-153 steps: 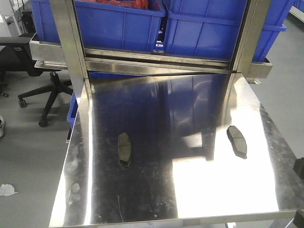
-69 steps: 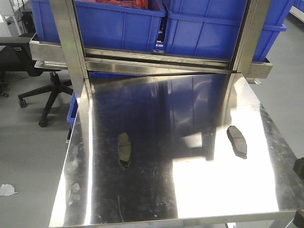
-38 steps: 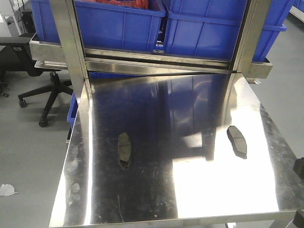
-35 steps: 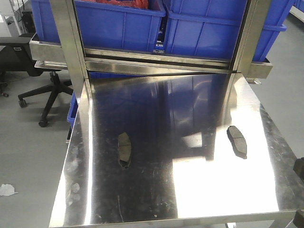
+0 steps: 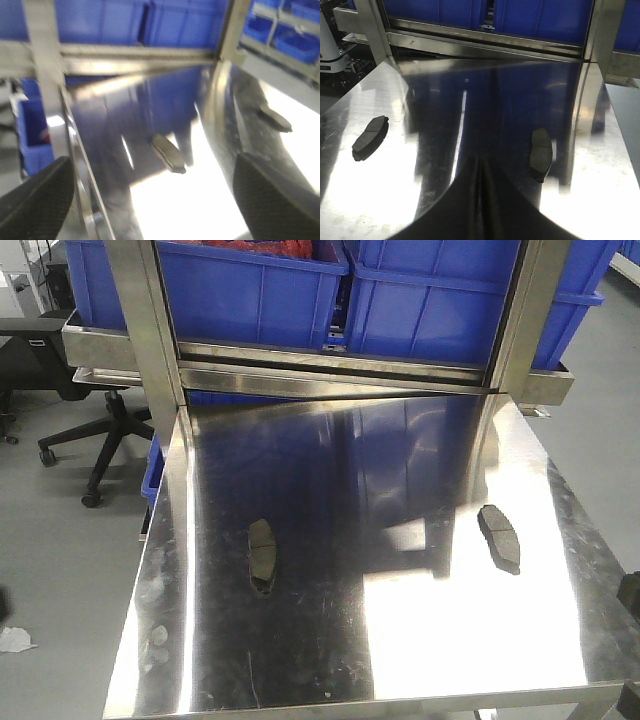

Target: Move and align brake pads A on conveyor

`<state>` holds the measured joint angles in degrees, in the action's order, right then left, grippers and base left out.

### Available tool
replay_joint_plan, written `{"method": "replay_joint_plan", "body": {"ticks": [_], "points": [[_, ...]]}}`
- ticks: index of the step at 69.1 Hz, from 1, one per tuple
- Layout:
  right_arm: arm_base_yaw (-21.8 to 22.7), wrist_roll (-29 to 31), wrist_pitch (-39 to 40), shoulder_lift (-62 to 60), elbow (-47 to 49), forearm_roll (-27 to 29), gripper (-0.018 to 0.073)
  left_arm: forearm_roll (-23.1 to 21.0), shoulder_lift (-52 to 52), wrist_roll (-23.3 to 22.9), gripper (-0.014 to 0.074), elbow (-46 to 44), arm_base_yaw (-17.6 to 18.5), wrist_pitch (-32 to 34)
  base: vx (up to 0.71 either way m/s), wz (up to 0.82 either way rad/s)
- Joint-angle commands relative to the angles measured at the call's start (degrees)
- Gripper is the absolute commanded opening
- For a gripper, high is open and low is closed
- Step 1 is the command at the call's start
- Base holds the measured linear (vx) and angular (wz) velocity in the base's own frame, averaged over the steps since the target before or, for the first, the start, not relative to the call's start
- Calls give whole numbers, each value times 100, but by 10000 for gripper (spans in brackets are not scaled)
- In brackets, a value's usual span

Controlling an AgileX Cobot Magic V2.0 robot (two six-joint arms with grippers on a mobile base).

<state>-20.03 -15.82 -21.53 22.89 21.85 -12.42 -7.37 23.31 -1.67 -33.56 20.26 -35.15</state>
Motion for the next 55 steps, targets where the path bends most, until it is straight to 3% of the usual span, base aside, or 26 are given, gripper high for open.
{"method": "replay_joint_plan", "body": {"ticks": [1, 8, 14, 32, 41, 50, 55], "points": [[3, 30, 436, 30, 146, -75, -8, -669, 879, 648, 596, -149, 38, 690, 0, 0], [3, 30, 436, 30, 146, -75, -8, -1449, 1781, 1326, 594, -173, 38, 1011, 0, 0], [3, 30, 436, 30, 146, -75, -8, -1811, 2649, 1636, 594, -412, 38, 1077, 0, 0], [3, 30, 436, 30, 146, -75, -8, -1683, 4761, 1636, 594, -1897, 42, 723, 0, 0], [3, 30, 436, 30, 146, -75, -8, -915, 5645, 903, 594, -2716, 319, 434, 0, 0], [3, 30, 436, 30, 146, -75, -8, 737, 6477, -646, 594, -3614, 777, -113, 0, 0], [3, 30, 436, 30, 146, -75, -8, 1413, 6927, -1479, 594, -4096, 925, -513, 0, 0]]}}
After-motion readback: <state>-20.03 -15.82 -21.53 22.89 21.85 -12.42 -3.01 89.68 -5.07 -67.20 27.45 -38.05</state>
